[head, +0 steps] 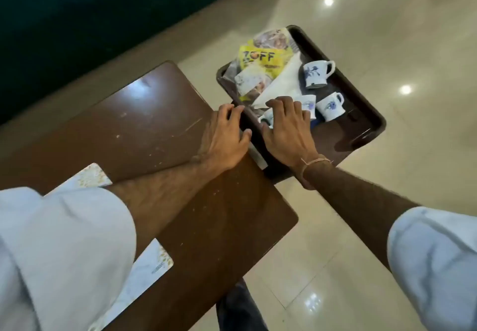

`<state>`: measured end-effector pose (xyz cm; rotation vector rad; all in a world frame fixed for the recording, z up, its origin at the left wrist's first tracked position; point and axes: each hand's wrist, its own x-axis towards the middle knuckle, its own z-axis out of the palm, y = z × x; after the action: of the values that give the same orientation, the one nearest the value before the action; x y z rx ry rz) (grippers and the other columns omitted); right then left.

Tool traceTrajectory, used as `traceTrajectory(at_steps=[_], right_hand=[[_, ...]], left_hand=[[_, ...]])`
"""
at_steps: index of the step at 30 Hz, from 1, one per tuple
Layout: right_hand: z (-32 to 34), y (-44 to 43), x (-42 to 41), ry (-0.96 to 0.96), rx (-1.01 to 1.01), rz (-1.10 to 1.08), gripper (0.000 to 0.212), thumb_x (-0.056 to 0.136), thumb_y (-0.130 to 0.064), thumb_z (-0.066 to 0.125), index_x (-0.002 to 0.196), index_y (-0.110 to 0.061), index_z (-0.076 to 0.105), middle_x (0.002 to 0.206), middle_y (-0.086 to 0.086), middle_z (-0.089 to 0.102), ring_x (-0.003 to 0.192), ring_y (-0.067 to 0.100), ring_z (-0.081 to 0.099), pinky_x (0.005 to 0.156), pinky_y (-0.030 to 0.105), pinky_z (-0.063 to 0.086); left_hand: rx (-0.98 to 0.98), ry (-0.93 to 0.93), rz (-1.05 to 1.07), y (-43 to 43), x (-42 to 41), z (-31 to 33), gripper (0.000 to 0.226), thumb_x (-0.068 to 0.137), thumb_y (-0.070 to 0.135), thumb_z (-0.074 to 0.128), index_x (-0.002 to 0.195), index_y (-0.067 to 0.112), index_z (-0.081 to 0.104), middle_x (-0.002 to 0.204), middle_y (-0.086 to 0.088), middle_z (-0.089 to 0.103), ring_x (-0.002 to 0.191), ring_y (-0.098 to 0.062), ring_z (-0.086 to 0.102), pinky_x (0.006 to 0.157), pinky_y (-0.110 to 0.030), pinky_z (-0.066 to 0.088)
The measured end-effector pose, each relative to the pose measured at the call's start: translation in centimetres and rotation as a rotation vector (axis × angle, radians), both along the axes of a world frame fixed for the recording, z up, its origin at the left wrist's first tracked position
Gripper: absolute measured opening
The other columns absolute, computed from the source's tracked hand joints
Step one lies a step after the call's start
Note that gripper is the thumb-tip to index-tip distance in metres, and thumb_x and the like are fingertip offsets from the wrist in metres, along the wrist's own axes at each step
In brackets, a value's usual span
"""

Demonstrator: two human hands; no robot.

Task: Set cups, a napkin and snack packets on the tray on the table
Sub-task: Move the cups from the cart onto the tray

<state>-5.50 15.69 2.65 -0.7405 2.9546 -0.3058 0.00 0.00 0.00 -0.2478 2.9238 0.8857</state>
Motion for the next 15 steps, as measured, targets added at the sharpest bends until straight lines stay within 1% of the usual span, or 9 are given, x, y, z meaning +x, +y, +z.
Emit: traceTrajectory(at_steps=[2,4,6,8,10,12,14,15], right_hand=[[0.0,2.6,-2.2,0.046,-0.027,-0.105,0.045,0.091,-0.041,0.050,0.129,-0.016,0.050,0.129,0.009,0.051,0.113,0.032,0.049,0.093,0.049,0.038],[-0.4,5.3,-4.4,0.080,-0.025,-0.188,0.045,0.091,-0.042,0.050,0.127,-0.016,0.051,0.127,0.011,0.051,0.111,0.034,0.049,0.092,0.049,0.039],[-0.9,7.7,-6.6,0.062,0.024,-0.237,0.049,0.088,-0.045,0.051,0.128,-0.017,0.049,0.128,0.014,0.049,0.111,0.035,0.048,0.091,0.049,0.039],[-1.4,9.5,-8.5,0.016,0.063,-0.292,0.055,0.085,-0.049,0.052,0.130,-0.018,0.049,0.131,0.015,0.047,0.115,0.038,0.046,0.095,0.051,0.039],[-1.9,10.9,-10.5,-0.100,0.075,-0.381,0.057,0.085,-0.053,0.054,0.132,-0.022,0.049,0.136,0.015,0.045,0.123,0.041,0.042,0.101,0.055,0.037],[-2.5,11.8,-12.2,-0.277,0.073,-0.410,0.056,0.087,-0.051,0.057,0.137,-0.027,0.048,0.140,0.016,0.043,0.127,0.044,0.040,0.107,0.056,0.035],[-3.0,12.7,-13.3,-0.441,0.103,-0.337,0.058,0.087,-0.041,0.064,0.141,-0.028,0.047,0.139,0.020,0.043,0.125,0.047,0.044,0.108,0.050,0.039],[-3.2,13.2,-13.5,-0.483,0.117,-0.303,0.062,0.086,-0.037,0.067,0.143,-0.025,0.046,0.136,0.022,0.044,0.123,0.047,0.046,0.107,0.048,0.041]], left_hand=[[0.002,0.039,-0.021,2.6,-2.5,0.1,0.055,0.092,0.041,0.054,0.140,0.017,0.044,0.137,-0.009,0.046,0.123,-0.028,0.048,0.102,-0.046,0.044],[-0.034,0.036,-0.055,4.8,-4.7,-0.1,0.055,0.091,0.042,0.054,0.139,0.018,0.046,0.138,-0.010,0.047,0.128,-0.030,0.046,0.104,-0.047,0.037],[-0.084,0.012,-0.065,6.5,-6.8,-0.6,0.058,0.089,0.044,0.055,0.139,0.016,0.047,0.141,-0.013,0.049,0.135,-0.032,0.042,0.108,-0.047,0.031],[-0.127,-0.040,-0.070,7.2,-8.3,-1.4,0.057,0.087,0.046,0.056,0.135,0.016,0.051,0.137,-0.013,0.053,0.131,-0.032,0.045,0.108,-0.046,0.029],[-0.128,-0.118,-0.077,7.8,-9.4,-2.0,0.054,0.085,0.047,0.059,0.128,0.016,0.053,0.130,-0.011,0.056,0.124,-0.030,0.049,0.105,-0.047,0.029],[-0.071,-0.203,-0.050,7.9,-10.1,-2.3,0.052,0.083,0.048,0.064,0.123,0.016,0.052,0.128,-0.010,0.056,0.121,-0.029,0.050,0.105,-0.048,0.030],[-0.026,-0.256,-0.022,8.0,-10.4,-2.5,0.051,0.082,0.047,0.068,0.121,0.018,0.052,0.127,-0.009,0.054,0.120,-0.028,0.050,0.104,-0.048,0.032],[-0.010,-0.266,-0.019,8.0,-10.4,-2.6,0.050,0.081,0.046,0.070,0.120,0.020,0.053,0.128,-0.008,0.053,0.120,-0.028,0.049,0.104,-0.048,0.031]])
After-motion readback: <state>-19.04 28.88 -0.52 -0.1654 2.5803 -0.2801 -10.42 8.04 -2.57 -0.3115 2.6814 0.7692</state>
